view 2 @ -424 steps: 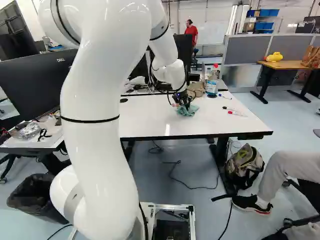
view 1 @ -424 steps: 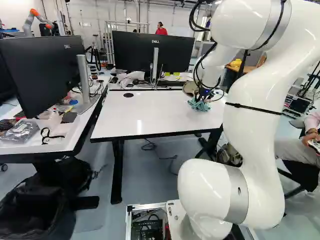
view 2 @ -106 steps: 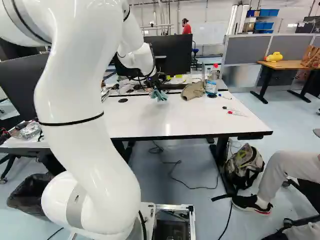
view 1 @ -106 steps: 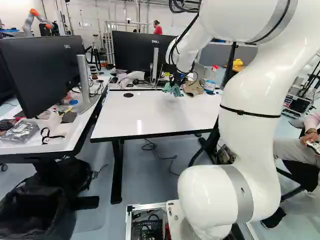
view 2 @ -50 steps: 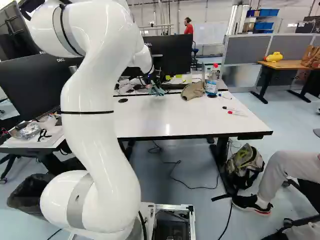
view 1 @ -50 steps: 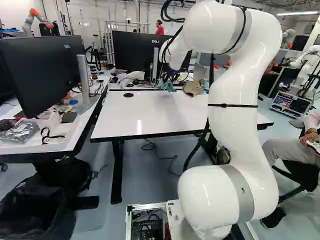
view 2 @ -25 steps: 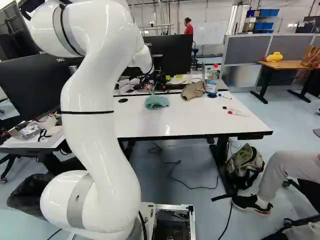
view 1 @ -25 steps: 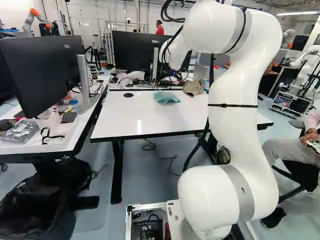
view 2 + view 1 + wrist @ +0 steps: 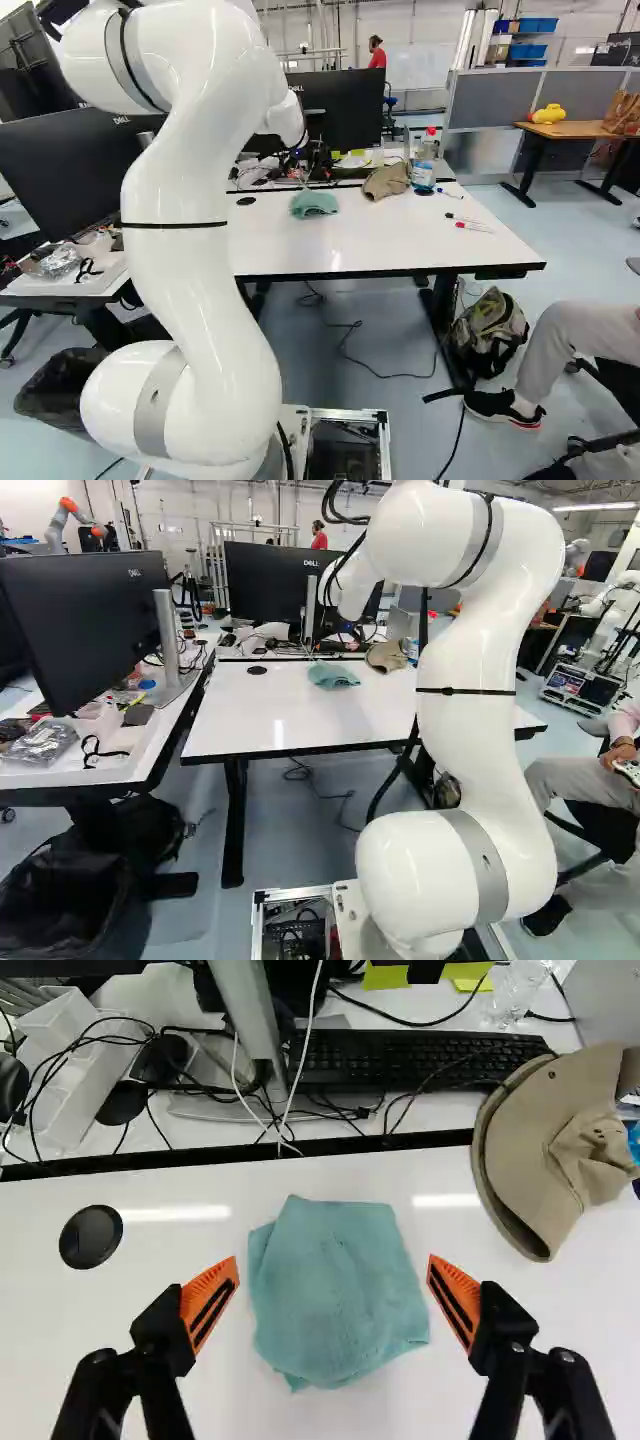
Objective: Clean the table with the green towel
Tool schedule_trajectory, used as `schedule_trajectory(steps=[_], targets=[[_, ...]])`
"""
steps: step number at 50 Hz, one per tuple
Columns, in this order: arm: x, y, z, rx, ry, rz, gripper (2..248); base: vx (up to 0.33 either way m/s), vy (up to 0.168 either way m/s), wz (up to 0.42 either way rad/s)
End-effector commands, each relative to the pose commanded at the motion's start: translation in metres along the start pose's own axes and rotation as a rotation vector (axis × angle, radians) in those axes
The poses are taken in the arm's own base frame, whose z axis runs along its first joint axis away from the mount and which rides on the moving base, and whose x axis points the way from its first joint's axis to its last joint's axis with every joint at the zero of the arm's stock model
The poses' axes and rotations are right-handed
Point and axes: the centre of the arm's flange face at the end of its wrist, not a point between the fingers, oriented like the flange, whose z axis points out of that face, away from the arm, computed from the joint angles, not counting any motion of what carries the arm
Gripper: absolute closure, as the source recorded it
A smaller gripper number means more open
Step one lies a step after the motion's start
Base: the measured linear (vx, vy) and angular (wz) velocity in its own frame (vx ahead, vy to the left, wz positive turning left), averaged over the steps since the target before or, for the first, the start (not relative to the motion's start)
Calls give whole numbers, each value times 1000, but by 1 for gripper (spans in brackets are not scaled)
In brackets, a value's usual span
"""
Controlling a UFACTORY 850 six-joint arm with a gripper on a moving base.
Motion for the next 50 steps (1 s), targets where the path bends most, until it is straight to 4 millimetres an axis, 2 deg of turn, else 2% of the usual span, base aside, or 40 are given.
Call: schedule_trajectory(steps=[50], targets=[[-68, 5, -62, -5, -53, 7, 3, 0, 0, 0]])
